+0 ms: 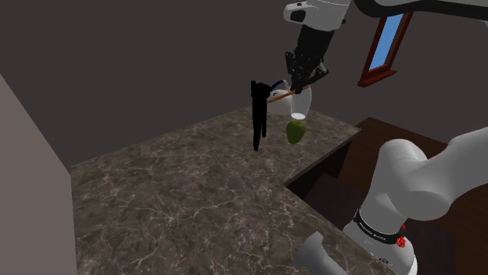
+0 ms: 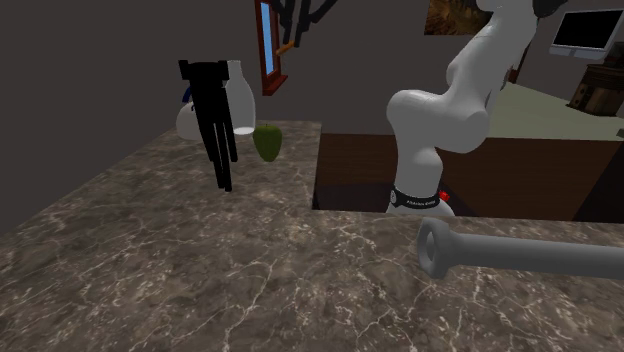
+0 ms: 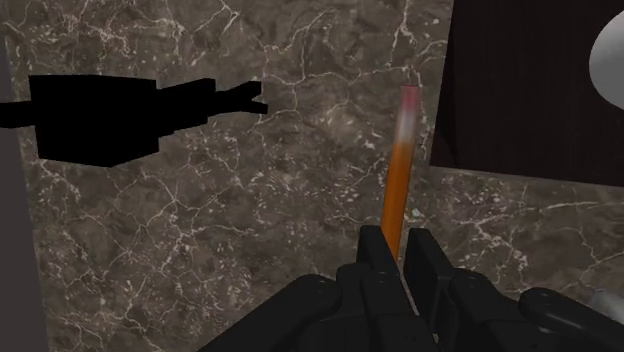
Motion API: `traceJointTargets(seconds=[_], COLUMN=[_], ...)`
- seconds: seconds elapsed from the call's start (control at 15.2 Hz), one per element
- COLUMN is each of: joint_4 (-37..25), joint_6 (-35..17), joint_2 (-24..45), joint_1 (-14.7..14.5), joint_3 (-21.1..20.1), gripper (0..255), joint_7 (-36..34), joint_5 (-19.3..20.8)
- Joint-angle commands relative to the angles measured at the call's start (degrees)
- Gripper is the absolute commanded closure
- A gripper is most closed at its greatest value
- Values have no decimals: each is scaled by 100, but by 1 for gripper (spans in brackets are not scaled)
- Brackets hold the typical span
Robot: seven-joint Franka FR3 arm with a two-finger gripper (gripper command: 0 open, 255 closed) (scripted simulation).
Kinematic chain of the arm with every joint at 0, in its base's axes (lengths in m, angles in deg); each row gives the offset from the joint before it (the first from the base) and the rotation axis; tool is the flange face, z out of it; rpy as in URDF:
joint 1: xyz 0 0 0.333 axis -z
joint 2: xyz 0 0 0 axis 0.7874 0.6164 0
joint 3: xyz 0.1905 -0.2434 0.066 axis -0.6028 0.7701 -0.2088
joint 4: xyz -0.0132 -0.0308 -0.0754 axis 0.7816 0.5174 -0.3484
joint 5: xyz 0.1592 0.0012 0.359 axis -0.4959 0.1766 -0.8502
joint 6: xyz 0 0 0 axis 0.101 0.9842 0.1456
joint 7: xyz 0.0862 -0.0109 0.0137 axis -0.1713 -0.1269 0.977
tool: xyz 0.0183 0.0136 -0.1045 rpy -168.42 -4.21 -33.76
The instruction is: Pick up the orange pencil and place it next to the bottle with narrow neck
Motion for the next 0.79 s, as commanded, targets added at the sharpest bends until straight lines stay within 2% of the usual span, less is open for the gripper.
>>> traceJointTargets(seconds=[0.0, 0.73], joint_4=[42, -178], joint_6=[24, 18], joint_2=[-105, -208], joint_1=[64, 364], joint_3=[249, 1695], gripper=[255, 255], joint_7=[274, 1750], joint_5=[141, 932])
